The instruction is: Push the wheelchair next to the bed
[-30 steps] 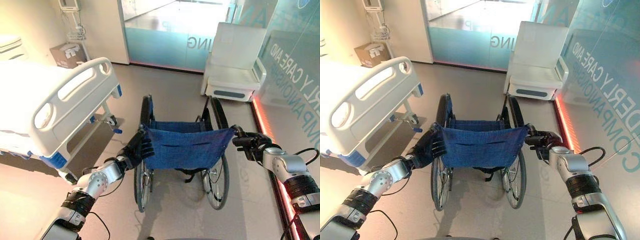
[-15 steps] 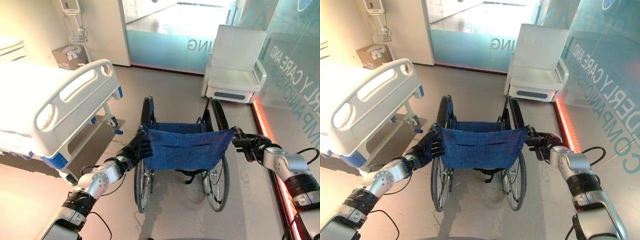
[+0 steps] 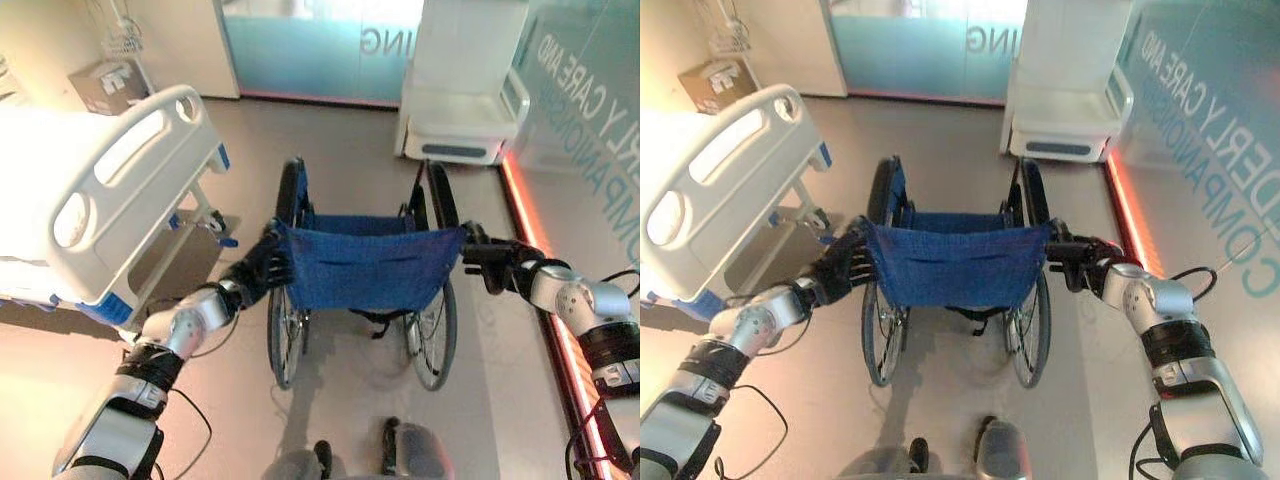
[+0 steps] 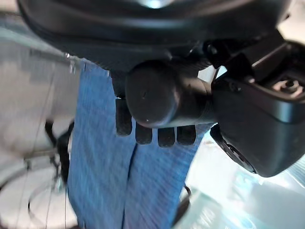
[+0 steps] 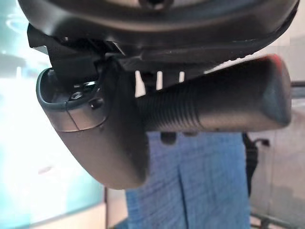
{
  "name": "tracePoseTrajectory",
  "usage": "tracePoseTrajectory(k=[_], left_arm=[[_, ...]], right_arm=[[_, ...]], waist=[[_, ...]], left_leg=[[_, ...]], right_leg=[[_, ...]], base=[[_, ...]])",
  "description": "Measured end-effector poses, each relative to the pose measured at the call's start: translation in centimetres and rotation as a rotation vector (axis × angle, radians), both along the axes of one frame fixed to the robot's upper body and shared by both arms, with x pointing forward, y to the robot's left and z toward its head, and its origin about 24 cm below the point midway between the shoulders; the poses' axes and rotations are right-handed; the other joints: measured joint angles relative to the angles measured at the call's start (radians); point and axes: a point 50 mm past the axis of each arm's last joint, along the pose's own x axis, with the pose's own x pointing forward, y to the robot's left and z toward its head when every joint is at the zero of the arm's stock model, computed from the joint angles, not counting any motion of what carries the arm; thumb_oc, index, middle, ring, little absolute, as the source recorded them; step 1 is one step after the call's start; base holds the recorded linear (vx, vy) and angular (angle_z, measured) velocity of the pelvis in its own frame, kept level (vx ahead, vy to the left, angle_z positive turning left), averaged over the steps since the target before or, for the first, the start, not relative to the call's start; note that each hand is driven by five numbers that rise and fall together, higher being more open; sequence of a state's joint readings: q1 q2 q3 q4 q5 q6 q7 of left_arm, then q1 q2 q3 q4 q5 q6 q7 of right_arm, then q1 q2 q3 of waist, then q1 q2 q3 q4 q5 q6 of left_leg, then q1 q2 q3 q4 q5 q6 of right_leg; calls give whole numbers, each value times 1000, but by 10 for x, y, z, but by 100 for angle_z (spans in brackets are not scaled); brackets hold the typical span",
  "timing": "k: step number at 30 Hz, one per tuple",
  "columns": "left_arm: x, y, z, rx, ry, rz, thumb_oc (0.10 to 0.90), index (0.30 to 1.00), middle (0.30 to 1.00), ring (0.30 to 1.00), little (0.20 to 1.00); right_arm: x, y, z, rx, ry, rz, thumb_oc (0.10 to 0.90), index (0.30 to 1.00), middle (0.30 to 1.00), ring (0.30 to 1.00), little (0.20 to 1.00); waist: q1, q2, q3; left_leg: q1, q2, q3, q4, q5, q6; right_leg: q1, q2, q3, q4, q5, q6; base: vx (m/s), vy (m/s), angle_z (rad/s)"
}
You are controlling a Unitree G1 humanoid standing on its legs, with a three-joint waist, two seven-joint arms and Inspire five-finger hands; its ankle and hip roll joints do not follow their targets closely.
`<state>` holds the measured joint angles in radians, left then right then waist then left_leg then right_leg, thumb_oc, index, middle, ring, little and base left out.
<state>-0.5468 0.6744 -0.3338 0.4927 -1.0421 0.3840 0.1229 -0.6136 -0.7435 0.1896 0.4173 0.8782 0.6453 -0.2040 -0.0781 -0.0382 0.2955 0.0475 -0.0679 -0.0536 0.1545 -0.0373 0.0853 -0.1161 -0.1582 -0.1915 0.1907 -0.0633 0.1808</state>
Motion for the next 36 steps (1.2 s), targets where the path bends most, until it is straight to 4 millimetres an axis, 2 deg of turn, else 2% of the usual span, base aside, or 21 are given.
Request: tracePoseTrajectory(k=[2, 3, 4, 5, 6, 8, 9, 10, 11, 12, 14, 16, 20, 21, 27, 28, 29, 30, 32, 34, 36], left_arm=[[7, 1, 11, 20, -31, 0, 400, 300, 300, 300, 300], [11, 0, 17, 19, -46, 0, 400, 300, 300, 300, 300], [14, -5, 13, 0, -34, -2, 400, 300, 300, 300, 300], [14, -10, 9, -14, -23, -8, 400, 300, 300, 300, 300], [15, -22, 5, -43, -14, -29, 400, 300, 300, 300, 300], [11, -25, 1, -57, -17, -37, 400, 300, 300, 300, 300], [7, -21, -1, -48, -18, -31, 400, 300, 300, 300, 300], [8, -20, 1, -49, -31, -25, 400, 300, 300, 300, 300], [8, -20, 1, -47, -31, -19, 400, 300, 300, 300, 300], [8, -19, -1, -45, -26, -9, 400, 300, 300, 300, 300], [4, -17, -8, -49, -9, -3, 400, 300, 300, 300, 300], [0, -15, -14, -54, 8, -5, 400, 300, 300, 300, 300], [-1, -8, -13, -106, -3, -30, 400, 300, 300, 300, 300], [-1, -8, -13, -106, -1, -32, 400, 300, 300, 300, 300], [-8, 0, -14, -90, 8, -46, 400, 300, 300, 300, 300], [-9, 4, -12, -80, 5, -53, 400, 300, 300, 300, 300], [-10, 5, -13, -80, 15, -56, 400, 300, 300, 300, 300], [-10, 6, -13, -79, 16, -54, 400, 300, 300, 300, 300], [-5, 4, -7, -104, -17, -79, 400, 300, 300, 300, 300], [-3, 2, -6, -118, -41, -90, 400, 300, 300, 300, 300], [-2, 4, -3, -98, -57, -87, 400, 300, 300, 300, 300]], right_arm=[[1, 3, 0, 36, -8, -5, 400, 300, 300, 300, 300], [3, 0, 6, 36, -21, -15, 400, 300, 300, 300, 300], [5, -3, 11, 26, -29, -25, 400, 300, 300, 300, 300], [4, -8, 14, 5, -29, -31, 400, 300, 300, 300, 300], [-1, -19, 19, -37, -16, -32, 400, 300, 300, 300, 300], [-3, -21, 19, -45, 11, -24, 400, 300, 300, 300, 300], [-4, -21, 15, -47, 22, -19, 400, 300, 300, 300, 300], [-3, -20, 17, -42, 8, -13, 400, 300, 300, 300, 300], [-2, -18, 17, -41, -4, -10, 400, 300, 300, 300, 300], [-1, -16, 19, -43, -23, -5, 400, 300, 300, 300, 300], [0, -12, 17, -50, -19, 5, 400, 300, 300, 300, 300], [0, -10, 12, -64, 6, 12, 400, 300, 300, 300, 300], [1, -10, 9, -83, 30, 15, 400, 300, 300, 300, 300], [1, -10, 8, -86, 38, 15, 400, 300, 300, 300, 300], [-3, -7, -2, -88, 72, 47, 400, 300, 300, 300, 300], [-4, -5, -6, -72, 77, 55, 400, 300, 300, 300, 300], [-9, -4, -18, -57, 93, 53, 400, 300, 300, 300, 300], [-10, -3, -22, -53, 100, 55, 400, 300, 300, 300, 300], [-12, -5, -23, -78, 112, 53, 400, 300, 300, 300, 300], [-14, -10, -24, -91, 133, 47, 400, 300, 300, 300, 300], [-13, -11, -20, -84, 108, 36, 400, 300, 300, 300, 300]], waist=[[-30, -49, 0], [-48, -67, 15], [-69, -42, 26], [-70, -10, 24], [-78, 46, 8], [-73, 43, -24], [-85, 29, -41], [-65, 14, -46], [-55, 12, -47], [-55, 10, -45], [-33, 6, -41], [-3, 1, -38], [33, 27, -35], [51, 34, -30], [160, 50, -32], [182, 45, -59], [193, 8, -89], [197, -1, -96], [159, -25, -105], [115, -59, -108], [110, -46, -106]], left_leg=[[0, -30, -33, 1, -5, -11], [-40, -48, 7, 153, -43, -18], [-35, -51, 74, 385, -150, -18], [26, -50, 86, 377, -210, -21], [95, -12, 38, 237, -317, 42], [97, 5, 39, 181, -293, -29], [57, 38, 88, 295, -284, -197], [-62, 38, 98, 508, -209, -249], [-114, 35, 106, 594, -152, -260], [-237, 52, 147, 772, 18, -266], [-299, 78, 185, 758, -11, -195], [-294, 90, 204, 575, -19, -184], [-248, 113, 141, -150, 17, -226], [-251, 120, 141, -200, 19, -227], [-279, 119, 171, -98, 32, -195], [-264, 102, 179, 7, 10, -145], [-258, 65, 186, 45, 15, -61], [-248, 62, 189, 47, 51, -50], [-219, 19, 178, 49, 160, 25], [-174, -50, 150, 14, 149, 43], [-124, -57, 97, -54, 154, 43]], right_leg=[[-3, -21, -4, 0, 0, 3], [1, -33, -5, 14, 9, 8], [12, -28, -1, 62, 7, 0], [12, -18, -3, 96, -4, -19], [-28, 23, -2, 219, -37, -45], [-45, 36, 12, 317, -78, -112], [8, 66, -21, 271, -109, -170], [43, 56, -28, 200, -134, -180], [48, 58, -22, 191, -140, -191], [65, 54, -21, 168, -138, -194], [115, 55, -18, 126, -129, -192], [177, 65, -16, 91, -132, -195], [298, 153, 10, -35, -134, -204], [328, 165, 27, -50, -138, -205], [479, 138, 38, -84, -223, -148], [498, 112, -5, -78, -261, -118], [516, 78, -46, -35, -299, -90], [508, 68, -50, 8, -312, -104], [351, -3, -61, 487, -272, -107], [208, -103, -46, 773, -117, -171], [100, -103, -53, 748, -183, -152]], base=[[499, -107, 88], [578, -115, 115], [428, -95, 84], [528, -132, 87], [443, -187, 44], [420, -188, 44], [418, -168, 23], [419, -160, 9], [530, -118, -8], [458, -3, -12], [465, 49, -20], [502, 139, -26], [756, 191, -19], [813, 209, -63], [578, 205, -86], [708, 380, -84], [538, 315, -72], [523, 335, -22], [472, 280, 26], [352, 121, 51], [397, 4, -6]])
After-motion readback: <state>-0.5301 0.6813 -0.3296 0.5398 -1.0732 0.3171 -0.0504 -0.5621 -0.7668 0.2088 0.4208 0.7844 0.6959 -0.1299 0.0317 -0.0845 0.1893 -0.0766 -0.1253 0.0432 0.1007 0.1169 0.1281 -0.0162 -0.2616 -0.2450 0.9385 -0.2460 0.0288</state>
